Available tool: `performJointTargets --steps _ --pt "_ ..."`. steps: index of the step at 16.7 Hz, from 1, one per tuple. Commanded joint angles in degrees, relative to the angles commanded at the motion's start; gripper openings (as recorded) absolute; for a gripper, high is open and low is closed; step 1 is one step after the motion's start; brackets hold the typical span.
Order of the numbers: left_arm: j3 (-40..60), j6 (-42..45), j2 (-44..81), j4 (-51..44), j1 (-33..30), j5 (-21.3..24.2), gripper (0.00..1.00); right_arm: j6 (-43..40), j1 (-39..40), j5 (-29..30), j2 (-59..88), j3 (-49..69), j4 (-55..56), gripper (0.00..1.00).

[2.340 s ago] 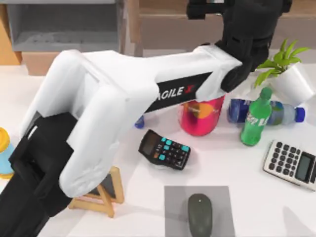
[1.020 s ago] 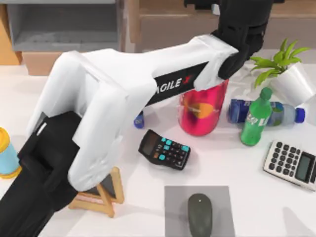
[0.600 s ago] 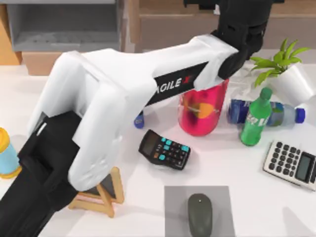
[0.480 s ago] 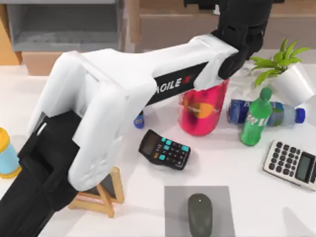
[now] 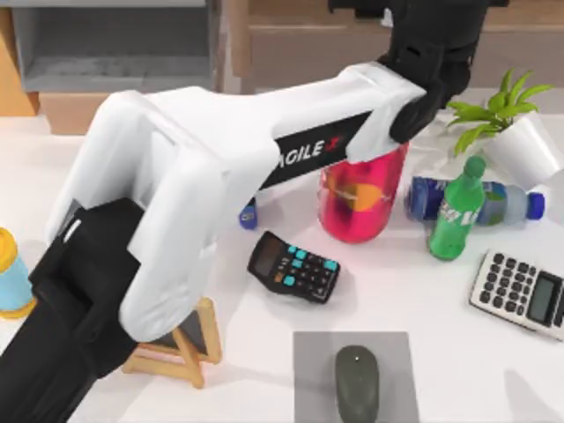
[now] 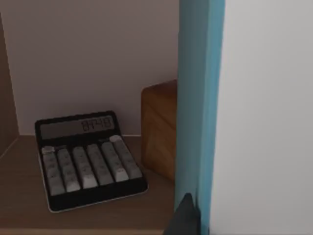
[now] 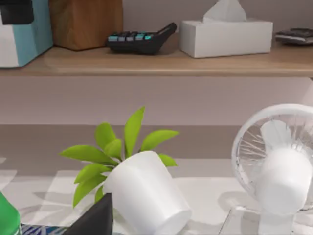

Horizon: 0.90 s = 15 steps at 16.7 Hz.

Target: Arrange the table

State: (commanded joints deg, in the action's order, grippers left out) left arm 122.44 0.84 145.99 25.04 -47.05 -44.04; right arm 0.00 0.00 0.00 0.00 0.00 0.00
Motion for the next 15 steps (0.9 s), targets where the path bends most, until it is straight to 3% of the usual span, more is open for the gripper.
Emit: performJointTargets --steps 7,15 --pt "-11.17 0.20 -7.55 3.63 -2.57 -2.71 0.00 0.00 0.00 0.00 0.00 0.00 0.00 1.00" --pt "-14.21 1.23 -10.26 3.39 -2.60 -2.17 0.00 0.00 0.00 0.00 0.00 0.00 0.00 1.00"
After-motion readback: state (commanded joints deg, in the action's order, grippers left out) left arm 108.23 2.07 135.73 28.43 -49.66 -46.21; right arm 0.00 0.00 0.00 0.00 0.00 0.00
